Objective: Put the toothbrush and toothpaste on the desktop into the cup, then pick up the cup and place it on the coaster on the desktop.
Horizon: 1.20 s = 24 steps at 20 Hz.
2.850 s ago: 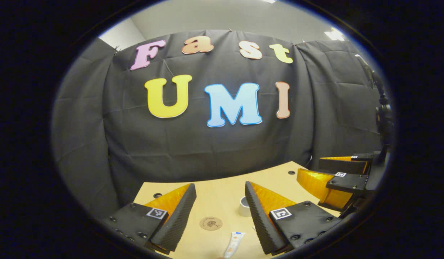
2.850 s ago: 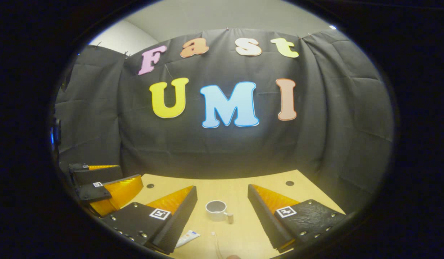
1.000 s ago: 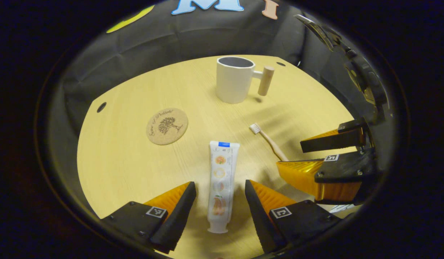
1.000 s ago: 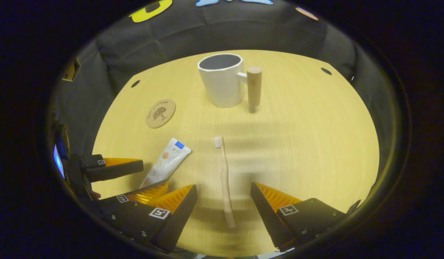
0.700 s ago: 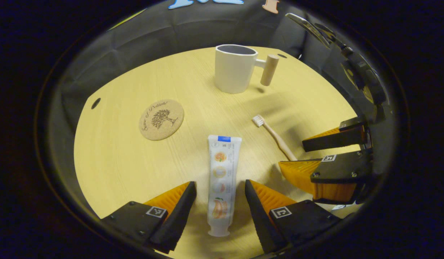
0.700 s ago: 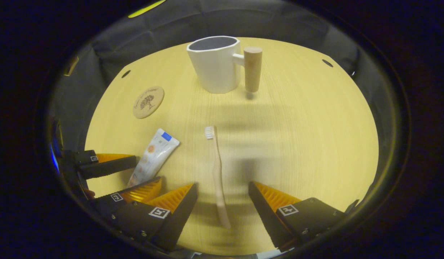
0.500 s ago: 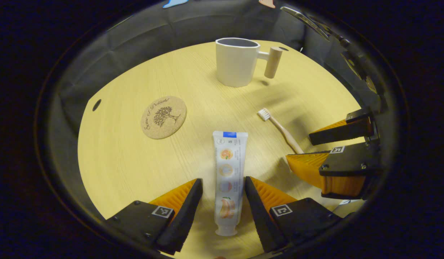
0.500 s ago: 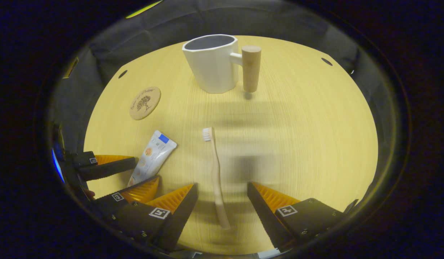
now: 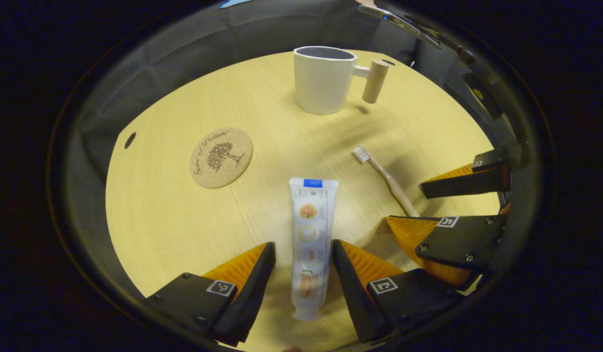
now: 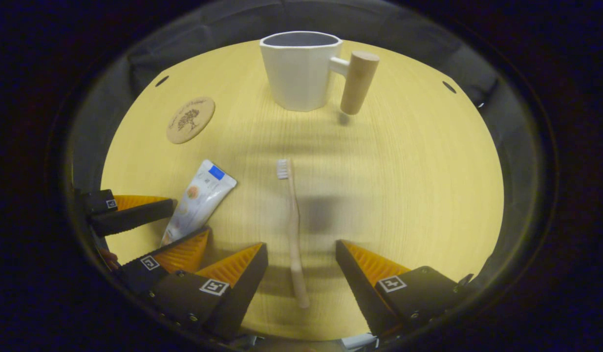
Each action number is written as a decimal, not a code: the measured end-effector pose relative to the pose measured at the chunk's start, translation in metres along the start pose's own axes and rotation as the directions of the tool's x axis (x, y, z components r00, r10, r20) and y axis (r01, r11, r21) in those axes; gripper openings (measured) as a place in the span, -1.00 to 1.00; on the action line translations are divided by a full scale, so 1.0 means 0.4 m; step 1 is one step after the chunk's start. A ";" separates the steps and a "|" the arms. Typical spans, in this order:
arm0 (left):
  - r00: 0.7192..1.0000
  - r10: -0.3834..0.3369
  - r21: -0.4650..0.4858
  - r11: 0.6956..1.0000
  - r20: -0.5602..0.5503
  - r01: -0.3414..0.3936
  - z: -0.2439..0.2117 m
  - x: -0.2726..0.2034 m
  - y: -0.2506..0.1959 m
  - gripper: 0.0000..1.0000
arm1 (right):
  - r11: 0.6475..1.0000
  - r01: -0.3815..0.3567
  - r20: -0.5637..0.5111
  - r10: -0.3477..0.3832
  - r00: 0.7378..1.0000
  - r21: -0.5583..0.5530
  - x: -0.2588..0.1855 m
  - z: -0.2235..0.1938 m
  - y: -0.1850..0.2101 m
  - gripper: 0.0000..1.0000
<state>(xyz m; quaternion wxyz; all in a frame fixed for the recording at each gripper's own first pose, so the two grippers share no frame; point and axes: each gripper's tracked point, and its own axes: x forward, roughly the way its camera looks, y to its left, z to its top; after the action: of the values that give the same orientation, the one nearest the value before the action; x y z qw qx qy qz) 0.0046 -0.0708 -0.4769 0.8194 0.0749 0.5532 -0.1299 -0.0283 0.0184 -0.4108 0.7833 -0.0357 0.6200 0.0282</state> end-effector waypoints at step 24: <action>0.997 0.070 -0.056 0.996 -0.010 -0.071 0.017 -0.008 0.021 -0.65 | 0.997 0.017 -0.073 -0.011 0.997 0.081 -0.005 0.003 -0.014 -0.94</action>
<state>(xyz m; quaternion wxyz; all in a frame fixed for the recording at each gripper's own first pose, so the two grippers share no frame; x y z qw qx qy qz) 0.0118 -0.0643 -0.4715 0.8230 0.0716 0.5570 -0.0849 -0.0269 0.0129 -0.4086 0.7612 -0.0089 0.6484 -0.0042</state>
